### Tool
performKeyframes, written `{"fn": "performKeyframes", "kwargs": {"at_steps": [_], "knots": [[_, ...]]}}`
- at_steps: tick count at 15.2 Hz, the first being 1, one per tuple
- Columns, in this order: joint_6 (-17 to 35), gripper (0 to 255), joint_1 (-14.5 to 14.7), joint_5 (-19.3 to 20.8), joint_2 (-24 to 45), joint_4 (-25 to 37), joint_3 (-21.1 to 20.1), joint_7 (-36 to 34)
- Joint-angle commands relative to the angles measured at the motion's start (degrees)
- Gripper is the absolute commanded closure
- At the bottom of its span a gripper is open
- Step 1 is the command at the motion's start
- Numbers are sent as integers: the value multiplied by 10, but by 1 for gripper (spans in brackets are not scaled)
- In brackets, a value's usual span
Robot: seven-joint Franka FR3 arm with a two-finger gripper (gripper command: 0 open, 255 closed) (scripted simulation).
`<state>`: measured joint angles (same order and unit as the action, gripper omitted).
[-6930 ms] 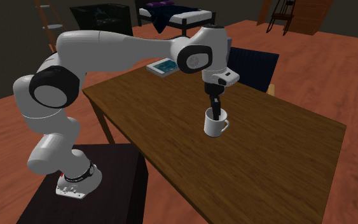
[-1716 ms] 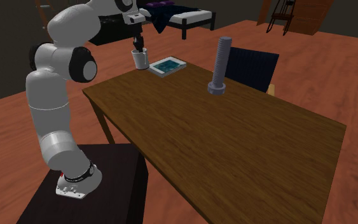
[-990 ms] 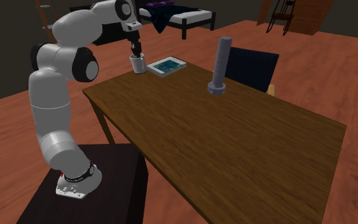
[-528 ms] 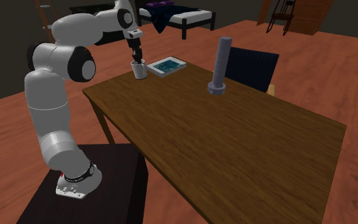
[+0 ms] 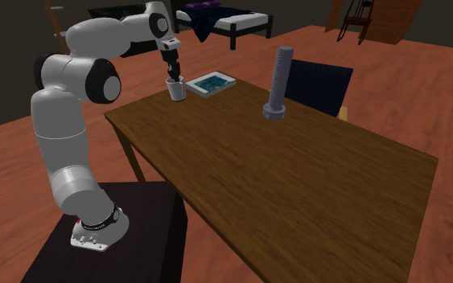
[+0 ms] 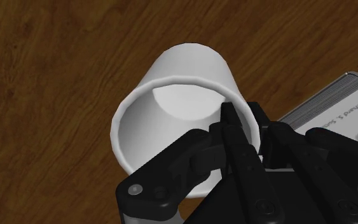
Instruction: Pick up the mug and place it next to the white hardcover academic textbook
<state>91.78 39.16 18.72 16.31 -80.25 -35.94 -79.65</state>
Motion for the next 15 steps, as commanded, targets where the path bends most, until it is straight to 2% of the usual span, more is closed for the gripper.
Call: {"fn": "performKeyframes", "kwargs": {"at_steps": [1,6,10,15], "knots": [[0,0,0,0,0,0,0,0],[0,0,0,0,0,0,0,0],[-87,0,31,18,28,111,-3,0],[-87,0,31,17,28,111,-3,0]]}}
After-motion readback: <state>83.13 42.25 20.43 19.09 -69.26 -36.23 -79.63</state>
